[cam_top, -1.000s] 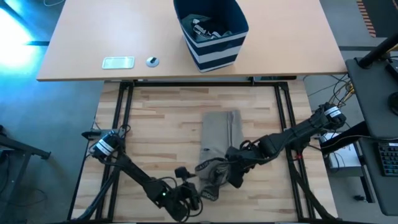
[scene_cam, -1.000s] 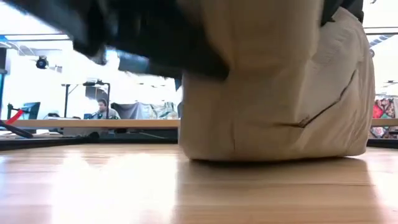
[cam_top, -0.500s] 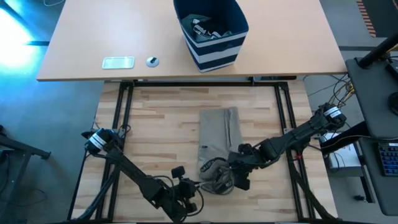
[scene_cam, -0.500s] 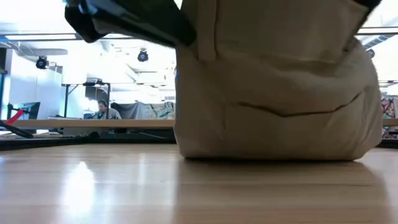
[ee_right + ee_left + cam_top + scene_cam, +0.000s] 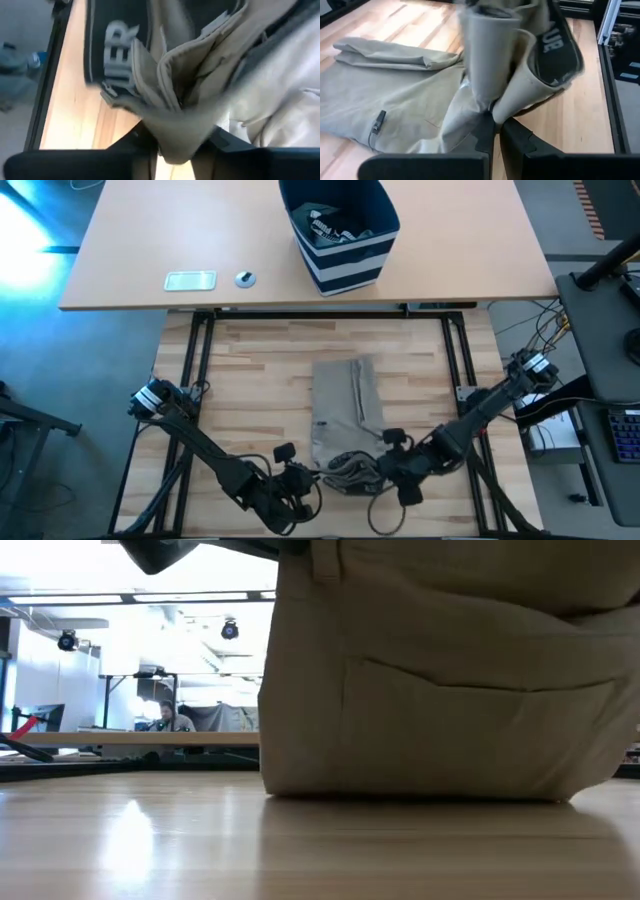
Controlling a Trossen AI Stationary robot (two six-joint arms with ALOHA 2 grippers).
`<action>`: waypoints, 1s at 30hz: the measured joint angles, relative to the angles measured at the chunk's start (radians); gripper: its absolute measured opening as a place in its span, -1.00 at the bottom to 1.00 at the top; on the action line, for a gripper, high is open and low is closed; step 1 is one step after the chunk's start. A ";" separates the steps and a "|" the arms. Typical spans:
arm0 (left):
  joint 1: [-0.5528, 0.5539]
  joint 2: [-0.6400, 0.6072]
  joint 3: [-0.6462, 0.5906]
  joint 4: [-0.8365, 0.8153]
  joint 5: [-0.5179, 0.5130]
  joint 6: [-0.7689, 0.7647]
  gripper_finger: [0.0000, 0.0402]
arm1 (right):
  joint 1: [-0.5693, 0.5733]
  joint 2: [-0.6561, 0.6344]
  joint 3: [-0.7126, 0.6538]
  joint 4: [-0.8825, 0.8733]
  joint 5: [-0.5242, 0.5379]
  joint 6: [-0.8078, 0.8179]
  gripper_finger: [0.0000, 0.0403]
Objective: Fold Laundry from Bin
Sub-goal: Fold the brown shorts
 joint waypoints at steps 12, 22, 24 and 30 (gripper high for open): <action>0.027 0.003 -0.001 0.001 0.027 -0.112 -1.00 | 0.203 0.096 0.000 0.006 0.294 -0.027 0.17; 0.036 0.005 -0.003 0.002 0.053 -0.195 -1.00 | 0.314 0.119 0.094 -0.018 0.489 0.229 0.45; 0.044 0.008 -0.003 0.013 0.053 -0.197 -1.00 | 0.304 0.114 0.114 -0.017 0.560 0.337 0.50; 0.104 0.023 -0.003 0.065 0.077 -0.220 -1.00 | 0.198 0.167 0.116 0.057 0.590 0.526 0.70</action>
